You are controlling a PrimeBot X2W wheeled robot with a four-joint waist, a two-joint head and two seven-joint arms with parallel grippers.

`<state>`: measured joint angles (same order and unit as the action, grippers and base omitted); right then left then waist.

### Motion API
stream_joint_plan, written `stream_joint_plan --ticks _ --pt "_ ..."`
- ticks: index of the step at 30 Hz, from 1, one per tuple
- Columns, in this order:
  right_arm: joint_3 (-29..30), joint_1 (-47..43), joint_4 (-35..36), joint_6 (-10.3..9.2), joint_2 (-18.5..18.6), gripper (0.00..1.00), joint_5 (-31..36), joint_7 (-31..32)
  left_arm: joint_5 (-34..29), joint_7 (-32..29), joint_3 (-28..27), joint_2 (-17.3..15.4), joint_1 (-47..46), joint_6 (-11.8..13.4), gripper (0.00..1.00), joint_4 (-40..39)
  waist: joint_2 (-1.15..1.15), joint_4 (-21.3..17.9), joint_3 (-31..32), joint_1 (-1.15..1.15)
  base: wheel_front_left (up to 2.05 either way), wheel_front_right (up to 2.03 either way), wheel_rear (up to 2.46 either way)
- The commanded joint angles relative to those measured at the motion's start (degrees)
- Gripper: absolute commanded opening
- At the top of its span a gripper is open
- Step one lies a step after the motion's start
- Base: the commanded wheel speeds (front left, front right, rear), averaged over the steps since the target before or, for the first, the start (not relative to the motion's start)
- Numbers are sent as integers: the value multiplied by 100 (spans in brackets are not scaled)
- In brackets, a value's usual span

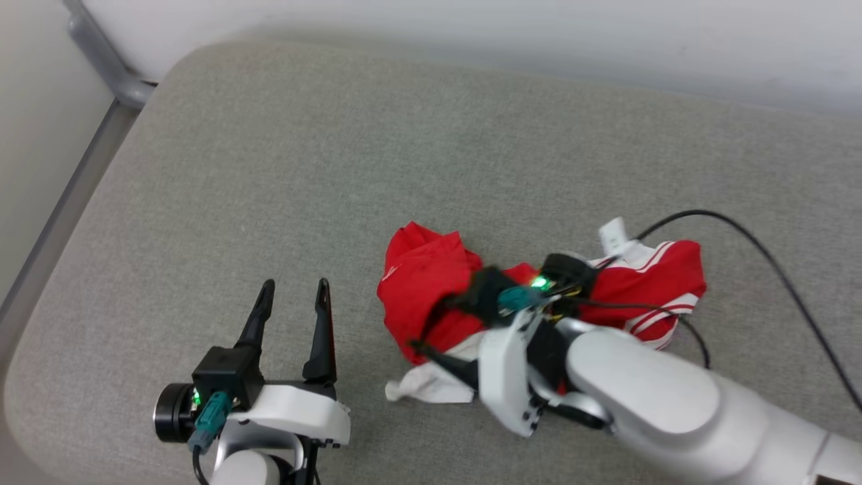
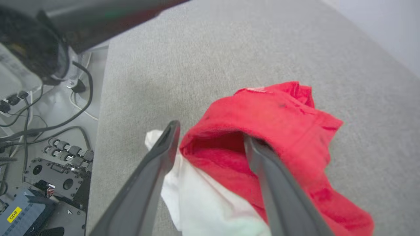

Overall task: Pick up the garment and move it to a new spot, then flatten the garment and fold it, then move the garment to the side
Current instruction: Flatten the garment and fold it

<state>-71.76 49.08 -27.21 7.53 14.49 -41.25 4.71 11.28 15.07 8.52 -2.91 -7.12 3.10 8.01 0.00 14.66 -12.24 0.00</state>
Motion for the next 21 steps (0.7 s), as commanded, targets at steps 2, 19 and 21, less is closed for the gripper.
stream_joint_plan --ticks 2,19,21 --pt "304 -98 203 -8 263 100 -53 -337 -76 15 -87 4 119 -26 100 -35 0 -132 165 0 0 0 0" --pt "2277 584 1266 -7 2168 100 321 1492 -150 14 -153 4 204 -70 100 -232 0 -288 114 0 0 0 0" --pt "2121 801 1359 -7 2429 100 55 2245 -115 15 -110 5 178 -73 100 -224 0 -243 57 0 0 0 0"
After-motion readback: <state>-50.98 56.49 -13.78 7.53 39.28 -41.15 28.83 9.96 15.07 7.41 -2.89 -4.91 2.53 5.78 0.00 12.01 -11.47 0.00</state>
